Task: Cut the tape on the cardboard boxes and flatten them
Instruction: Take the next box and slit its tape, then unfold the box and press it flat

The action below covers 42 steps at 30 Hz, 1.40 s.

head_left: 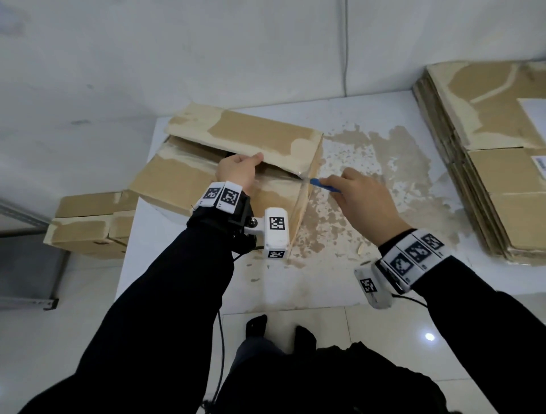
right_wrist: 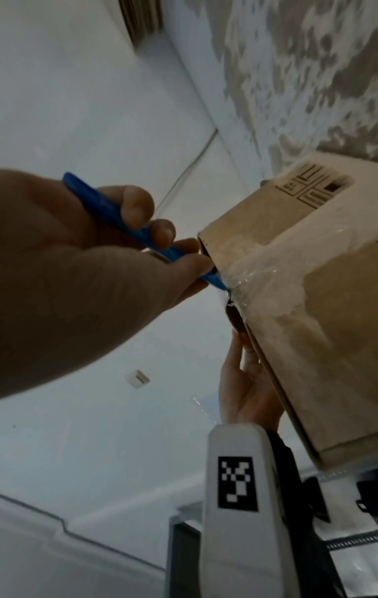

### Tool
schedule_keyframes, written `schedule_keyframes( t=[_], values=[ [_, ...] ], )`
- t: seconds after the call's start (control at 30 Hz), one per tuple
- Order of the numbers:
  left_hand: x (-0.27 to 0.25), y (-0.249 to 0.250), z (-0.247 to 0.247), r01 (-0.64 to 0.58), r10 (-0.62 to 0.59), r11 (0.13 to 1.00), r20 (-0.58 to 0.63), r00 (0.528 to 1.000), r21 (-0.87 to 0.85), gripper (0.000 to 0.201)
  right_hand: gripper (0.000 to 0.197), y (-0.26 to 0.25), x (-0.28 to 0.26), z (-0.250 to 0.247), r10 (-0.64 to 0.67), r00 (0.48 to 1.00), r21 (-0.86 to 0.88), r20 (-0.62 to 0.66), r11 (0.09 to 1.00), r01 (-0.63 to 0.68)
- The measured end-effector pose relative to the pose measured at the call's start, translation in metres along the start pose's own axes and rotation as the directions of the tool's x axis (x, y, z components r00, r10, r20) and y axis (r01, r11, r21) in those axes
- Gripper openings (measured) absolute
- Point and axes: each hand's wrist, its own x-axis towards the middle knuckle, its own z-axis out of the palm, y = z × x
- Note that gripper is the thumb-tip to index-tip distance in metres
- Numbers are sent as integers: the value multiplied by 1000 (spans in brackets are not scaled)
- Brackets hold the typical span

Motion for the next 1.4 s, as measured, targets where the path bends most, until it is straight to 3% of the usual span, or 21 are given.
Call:
schedule_keyframes(
  t=[0.07,0.17,0.27,0.33,0.4,0.47,0.5,0.53,0.6,0.7,0.73,0.77,0.83,0.9,0.93,1.03,1.13,1.2,1.23,1.33,1.4],
  values=[
    [0,2,-1,-11,11,1000,1,1000,-12,32,34,-8,10,2,23,1000,-76,-5,997,-23],
    [2,3,-4,-18,19,998,18,1000,-52,28,42,0,17,-10,169,983,-82,-71,981,-175],
    [3,3,-7,-80,81,996,22,996,-40,25,28,43,1,-19,277,953,126,-119,957,-263],
    [5,5,-8,-182,176,968,48,983,171,30,25,66,-23,-4,375,925,326,-57,883,-338],
    [1,11,-13,-258,201,819,165,966,513,49,27,76,-44,30,467,877,356,112,805,-474],
    [-1,19,-25,-344,147,490,313,938,801,63,30,78,-56,67,502,818,329,279,751,-573],
    [-1,23,-32,-399,131,331,377,917,855,62,31,77,-58,80,512,795,306,325,739,-601],
    [-1,28,-39,-454,142,227,432,891,862,57,32,75,-58,88,521,787,287,332,739,-610],
    [-4,40,-52,-549,264,145,503,823,823,44,29,67,-54,89,476,858,318,194,797,-514],
    [-23,60,-82,-643,503,112,514,694,758,40,21,22,-34,58,217,967,521,-133,845,-118],
    [-29,62,-95,-655,498,122,524,690,746,40,22,3,-24,48,99,977,547,-190,837,22],
    [-38,63,-110,-648,433,144,541,721,748,41,27,-14,-13,42,-13,976,543,-217,829,132],
    [-49,54,-138,-600,171,208,576,800,772,35,39,-36,6,42,-175,961,439,-212,862,254],
    [-55,29,-157,-561,-48,212,581,812,801,30,46,-41,18,47,-210,957,249,-198,934,257],
    [-54,13,-161,-572,-73,167,589,805,803,43,47,-40,21,48,-204,961,162,-187,958,235],
    [-43,-34,-159,-610,115,9,605,788,792,77,53,-39,24,41,-187,973,21,-138,981,192],
    [-21,-52,-149,-639,262,-200,669,695,742,77,55,-41,49,13,-112,991,87,-74,989,119],
    [-8,-49,-138,-686,285,-199,711,643,700,70,60,-34,91,-5,-20,1000,163,16,986,17],
    [-2,-46,-132,-710,284,-174,725,628,683,65,66,-28,117,-13,26,992,200,125,978,-51],
    [11,-41,-122,-753,243,-187,772,587,631,51,74,-16,172,-17,127,892,154,434,965,-212],
    [19,-43,-122,-783,226,-217,810,541,583,51,70,-13,189,-7,235,841,55,488,953,-299]
  ],
)
